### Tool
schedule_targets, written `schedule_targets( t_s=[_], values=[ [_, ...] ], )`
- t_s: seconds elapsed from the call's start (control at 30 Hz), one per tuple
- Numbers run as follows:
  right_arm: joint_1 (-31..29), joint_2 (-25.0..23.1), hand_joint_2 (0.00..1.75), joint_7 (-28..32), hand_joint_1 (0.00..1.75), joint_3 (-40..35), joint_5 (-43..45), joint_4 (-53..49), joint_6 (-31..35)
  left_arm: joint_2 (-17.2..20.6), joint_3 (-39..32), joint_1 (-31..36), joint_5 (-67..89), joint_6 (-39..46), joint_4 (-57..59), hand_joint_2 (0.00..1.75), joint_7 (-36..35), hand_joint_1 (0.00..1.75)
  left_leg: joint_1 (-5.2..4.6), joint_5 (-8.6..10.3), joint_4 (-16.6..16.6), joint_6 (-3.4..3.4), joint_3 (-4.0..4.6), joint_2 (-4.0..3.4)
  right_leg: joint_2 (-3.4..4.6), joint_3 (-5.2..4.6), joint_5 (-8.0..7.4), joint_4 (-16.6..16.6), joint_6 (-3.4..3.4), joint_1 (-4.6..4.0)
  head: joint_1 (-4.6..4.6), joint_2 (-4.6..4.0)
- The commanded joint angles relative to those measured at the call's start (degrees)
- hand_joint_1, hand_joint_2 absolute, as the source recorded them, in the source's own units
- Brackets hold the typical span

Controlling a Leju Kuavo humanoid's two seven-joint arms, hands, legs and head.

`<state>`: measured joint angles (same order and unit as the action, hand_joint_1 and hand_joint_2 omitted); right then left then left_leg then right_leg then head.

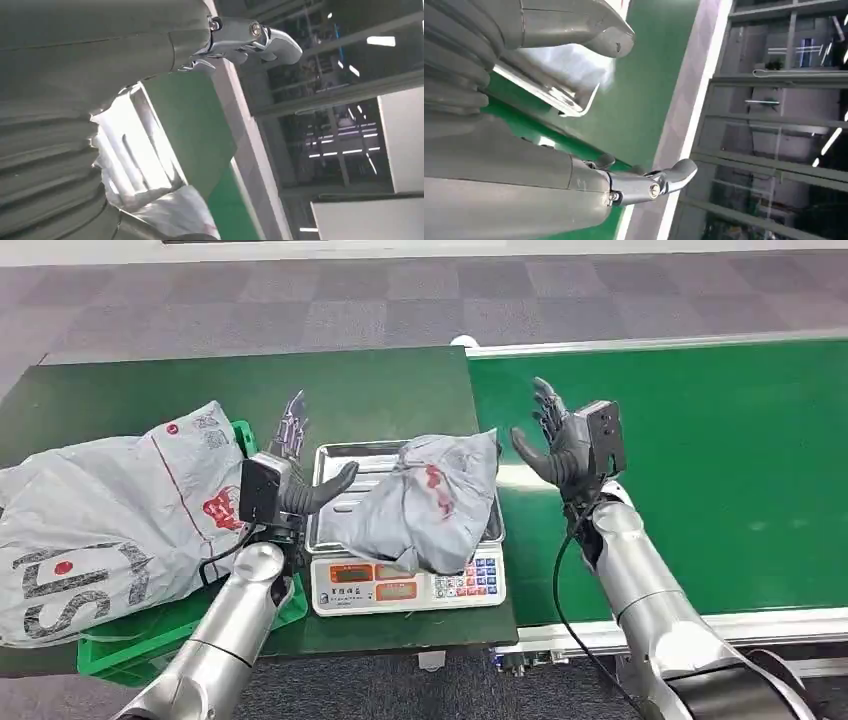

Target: Moved the parcel from conveyor to table for the left to box.

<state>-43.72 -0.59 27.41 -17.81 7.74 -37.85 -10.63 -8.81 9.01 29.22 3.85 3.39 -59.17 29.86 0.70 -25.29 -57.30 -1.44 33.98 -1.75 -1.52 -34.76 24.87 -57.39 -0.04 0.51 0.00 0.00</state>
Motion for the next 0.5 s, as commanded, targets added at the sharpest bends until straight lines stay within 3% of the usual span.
schedule_targets(
  t_s=[0.03,0.27,0.4,0.43,0.5],
  values=[
    [-1.39,0.35,0.0,4.53,0.0,1.29,4.0,7.14,-14.41,1.86,2.11,3.3,1.66,1.29,3.25,1.75,0.47,0.0,0.02,-0.01,0.04,0.04,-0.07,0.16,0.05,0.09,0.03,0.04,-0.02,0.0,0.0,0.0],
    [-2.51,-1.72,0.0,5.81,0.0,1.04,2.5,6.95,-12.36,4.18,4.89,5.54,6.55,-0.88,7.62,1.75,-0.19,0.0,-0.01,0.01,0.01,0.05,0.01,0.05,0.16,-0.04,-0.02,-0.02,-0.01,0.02,0.0,0.0],
    [-3.04,-1.25,0.0,4.63,0.0,2.22,2.88,8.37,-11.01,7.7,15.27,10.92,18.14,-10.63,17.39,1.75,-1.14,0.0,-0.01,0.02,0.01,0.03,0.02,0.11,0.04,-0.02,0.0,-0.02,-0.01,0.02,0.0,0.0],
    [-3.18,-0.95,0.0,4.86,0.0,2.34,2.88,8.75,-11.41,7.15,15.0,12.2,18.79,-10.19,20.58,1.75,0.37,0.0,0.0,0.05,0.04,0.05,0.0,0.22,0.03,0.02,0.0,0.0,-0.03,0.02,0.0,0.0],
    [-2.01,-0.02,0.0,5.03,0.0,4.26,4.49,8.27,-11.67,7.63,22.37,16.27,27.91,-12.96,25.75,1.75,1.81,0.0,-0.01,0.05,-0.02,0.04,0.04,0.24,-0.1,0.0,0.02,-0.03,0.0,0.01,0.0,0.0]
  ],
)
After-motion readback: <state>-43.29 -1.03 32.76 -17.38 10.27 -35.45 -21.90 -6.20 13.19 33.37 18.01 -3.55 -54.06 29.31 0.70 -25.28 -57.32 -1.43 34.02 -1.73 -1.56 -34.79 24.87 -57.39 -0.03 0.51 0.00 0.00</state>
